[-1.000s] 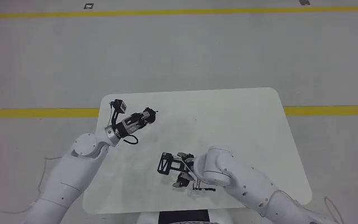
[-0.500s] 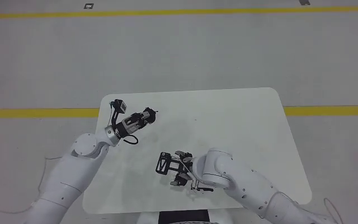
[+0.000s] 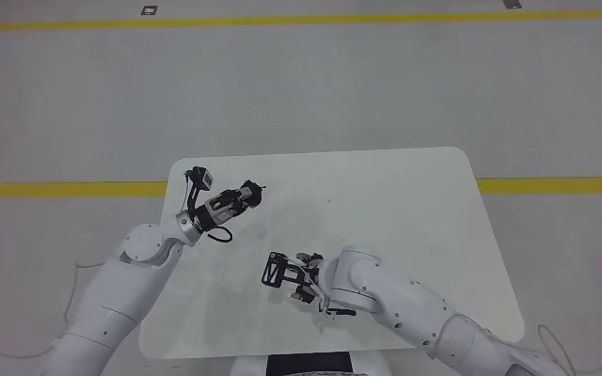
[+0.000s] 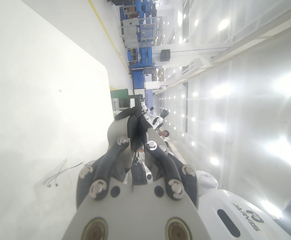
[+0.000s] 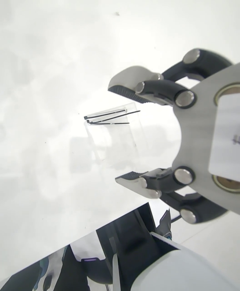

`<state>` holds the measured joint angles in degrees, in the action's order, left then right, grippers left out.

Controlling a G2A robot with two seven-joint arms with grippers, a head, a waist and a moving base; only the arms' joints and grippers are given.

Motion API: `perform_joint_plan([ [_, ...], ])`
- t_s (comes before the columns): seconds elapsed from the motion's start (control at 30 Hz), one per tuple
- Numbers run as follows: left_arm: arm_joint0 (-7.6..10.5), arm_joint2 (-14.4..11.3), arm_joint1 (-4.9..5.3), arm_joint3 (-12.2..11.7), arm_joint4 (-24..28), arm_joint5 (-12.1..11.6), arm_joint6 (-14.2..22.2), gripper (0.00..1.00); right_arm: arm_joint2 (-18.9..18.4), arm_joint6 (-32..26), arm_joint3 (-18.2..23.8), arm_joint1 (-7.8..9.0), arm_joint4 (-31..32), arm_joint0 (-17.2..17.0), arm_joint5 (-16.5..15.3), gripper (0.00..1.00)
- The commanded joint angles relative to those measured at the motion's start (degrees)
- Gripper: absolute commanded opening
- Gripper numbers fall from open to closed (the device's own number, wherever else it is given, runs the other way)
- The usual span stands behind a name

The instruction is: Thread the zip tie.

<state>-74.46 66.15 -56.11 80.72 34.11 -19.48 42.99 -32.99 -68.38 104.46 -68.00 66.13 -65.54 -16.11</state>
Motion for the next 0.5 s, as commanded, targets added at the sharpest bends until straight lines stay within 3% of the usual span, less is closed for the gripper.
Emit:
perform_joint_plan([
  [0.0,0.00,0.0,0.00,0.0,0.0,0.0,0.0,0.00,0.4,-0.7,-0.3,-0.13,1.1,0.1,0.4,0.18],
  [0.47,0.00,0.0,0.00,0.0,0.0,0.0,0.0,0.00,3.1,-3.4,-4.4,-1.68,5.3,1.4,1.7,0.23],
])
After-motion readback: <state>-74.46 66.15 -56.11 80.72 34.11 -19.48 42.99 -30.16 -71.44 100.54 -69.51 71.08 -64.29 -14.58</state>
